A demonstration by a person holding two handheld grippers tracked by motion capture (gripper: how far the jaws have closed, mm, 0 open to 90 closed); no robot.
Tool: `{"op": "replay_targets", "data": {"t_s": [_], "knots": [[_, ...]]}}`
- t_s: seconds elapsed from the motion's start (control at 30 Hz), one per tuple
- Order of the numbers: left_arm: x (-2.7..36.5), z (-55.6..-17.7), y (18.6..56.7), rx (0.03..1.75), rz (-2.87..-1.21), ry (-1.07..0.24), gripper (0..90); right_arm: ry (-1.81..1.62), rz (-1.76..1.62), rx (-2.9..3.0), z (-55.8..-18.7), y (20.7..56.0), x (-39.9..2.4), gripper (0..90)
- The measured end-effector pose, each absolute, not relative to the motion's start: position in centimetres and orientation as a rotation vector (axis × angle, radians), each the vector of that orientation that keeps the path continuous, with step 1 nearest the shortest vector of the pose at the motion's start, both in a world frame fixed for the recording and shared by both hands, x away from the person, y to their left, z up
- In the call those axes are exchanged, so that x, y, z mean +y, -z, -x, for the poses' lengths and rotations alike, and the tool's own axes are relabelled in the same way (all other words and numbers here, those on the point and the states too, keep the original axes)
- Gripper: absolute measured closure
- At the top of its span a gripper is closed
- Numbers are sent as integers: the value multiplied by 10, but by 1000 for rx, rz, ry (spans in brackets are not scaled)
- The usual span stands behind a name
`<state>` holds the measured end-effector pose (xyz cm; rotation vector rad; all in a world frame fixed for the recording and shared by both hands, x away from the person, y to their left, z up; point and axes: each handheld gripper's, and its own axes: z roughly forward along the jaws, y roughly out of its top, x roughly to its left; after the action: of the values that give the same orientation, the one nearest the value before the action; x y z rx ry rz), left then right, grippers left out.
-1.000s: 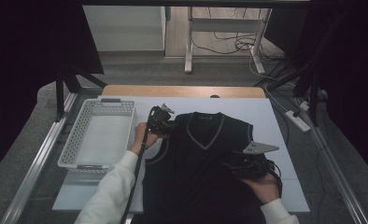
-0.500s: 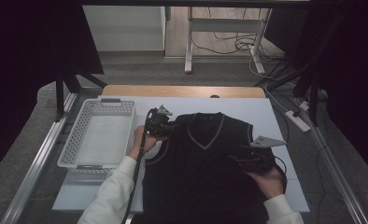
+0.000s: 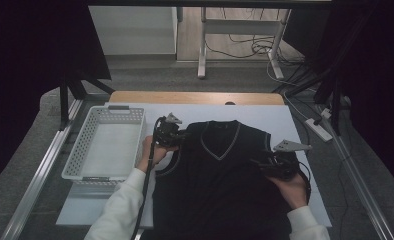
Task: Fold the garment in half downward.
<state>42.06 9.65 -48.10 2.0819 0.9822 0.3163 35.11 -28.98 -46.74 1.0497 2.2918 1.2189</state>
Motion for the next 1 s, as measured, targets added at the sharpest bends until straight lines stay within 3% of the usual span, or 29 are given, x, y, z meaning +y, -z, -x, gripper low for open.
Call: {"op": "replay_targets", "data": {"t_s": [1.0], "knots": [[98,-422,483,983,-2072,-298,756,-1118,-1230,2258,-441,469,-310,348]]}}
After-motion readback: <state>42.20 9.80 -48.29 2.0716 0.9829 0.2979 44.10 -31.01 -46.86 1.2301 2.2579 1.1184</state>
